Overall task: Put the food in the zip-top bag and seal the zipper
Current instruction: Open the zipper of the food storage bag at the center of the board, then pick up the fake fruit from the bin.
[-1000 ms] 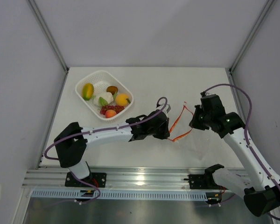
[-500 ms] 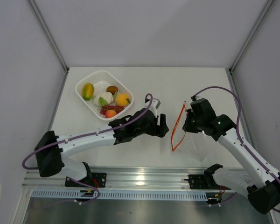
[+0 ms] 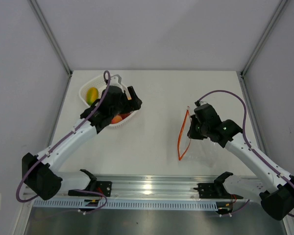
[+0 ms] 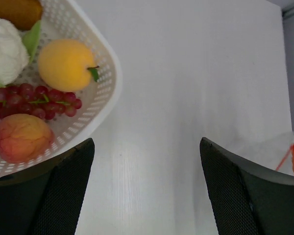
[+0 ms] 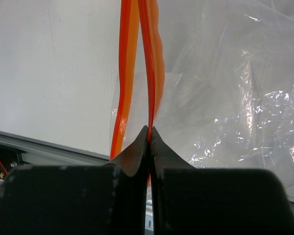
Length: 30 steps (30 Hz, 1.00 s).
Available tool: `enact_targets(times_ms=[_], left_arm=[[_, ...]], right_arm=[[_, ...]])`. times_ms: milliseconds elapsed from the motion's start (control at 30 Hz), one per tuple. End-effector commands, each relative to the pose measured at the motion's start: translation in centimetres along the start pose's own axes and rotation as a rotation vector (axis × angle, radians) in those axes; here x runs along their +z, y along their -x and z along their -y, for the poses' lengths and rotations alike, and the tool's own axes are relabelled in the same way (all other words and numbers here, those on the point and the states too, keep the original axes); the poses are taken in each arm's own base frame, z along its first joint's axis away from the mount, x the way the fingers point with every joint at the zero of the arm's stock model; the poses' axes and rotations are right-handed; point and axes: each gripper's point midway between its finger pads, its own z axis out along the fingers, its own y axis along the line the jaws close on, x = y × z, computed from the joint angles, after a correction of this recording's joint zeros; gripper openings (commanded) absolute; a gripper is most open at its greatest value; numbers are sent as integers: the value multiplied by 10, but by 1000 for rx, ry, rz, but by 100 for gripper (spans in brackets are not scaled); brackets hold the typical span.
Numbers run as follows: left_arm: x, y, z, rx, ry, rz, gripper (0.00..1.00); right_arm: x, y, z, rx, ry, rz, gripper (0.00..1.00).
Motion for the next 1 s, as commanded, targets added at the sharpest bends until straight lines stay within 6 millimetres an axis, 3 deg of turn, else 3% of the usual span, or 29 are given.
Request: enact_targets(times_ms=[0, 33, 167, 433, 667, 967], left_arm=[[16, 4, -24, -148, 96, -88, 89], [22, 13, -35, -223, 126, -85, 89], [51, 8, -54, -335, 185, -152, 87], [97, 14, -73, -408, 325, -180, 87], [112, 1, -105, -404, 434, -182, 87], [132, -19, -131, -374, 476, -220, 87]], right_arm=[[3, 10, -5, 5, 8, 45, 0], [4, 10, -6, 6, 11, 46, 0], [6, 10, -6, 10, 7, 46, 0], [10, 3, 2, -5, -20, 29, 0], [11, 1, 5, -13, -28, 31, 0], [18, 5, 0, -31, -18, 24, 0]])
